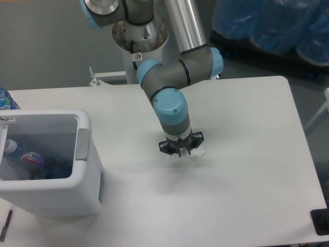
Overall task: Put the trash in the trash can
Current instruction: 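Lower the gripper and pinch the white wrapper, then lift the wrapper and carry it over the bin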
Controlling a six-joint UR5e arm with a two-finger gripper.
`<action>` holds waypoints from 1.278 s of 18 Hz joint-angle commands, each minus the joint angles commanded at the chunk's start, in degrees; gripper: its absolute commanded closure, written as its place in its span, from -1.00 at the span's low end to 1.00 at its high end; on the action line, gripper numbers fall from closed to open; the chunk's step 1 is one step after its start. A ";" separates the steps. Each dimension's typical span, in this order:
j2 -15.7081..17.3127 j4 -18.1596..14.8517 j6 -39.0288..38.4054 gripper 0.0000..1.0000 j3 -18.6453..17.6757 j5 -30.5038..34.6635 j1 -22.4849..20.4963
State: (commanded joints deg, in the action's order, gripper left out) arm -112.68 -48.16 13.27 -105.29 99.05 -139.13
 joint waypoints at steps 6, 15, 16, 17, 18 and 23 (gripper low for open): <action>0.35 0.00 -0.17 1.00 3.25 -2.37 -0.18; 4.04 0.18 -8.16 1.00 16.42 -18.79 -4.13; 4.30 0.26 -9.39 1.00 18.00 -20.64 -4.48; 5.18 0.44 -10.62 1.00 19.32 -22.48 -4.74; 5.97 0.53 -12.11 1.00 20.73 -24.24 -4.83; 9.58 0.79 -14.50 1.00 23.38 -30.84 -4.05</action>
State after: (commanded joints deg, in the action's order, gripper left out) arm -103.10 -47.37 -1.23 -81.92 68.22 -143.18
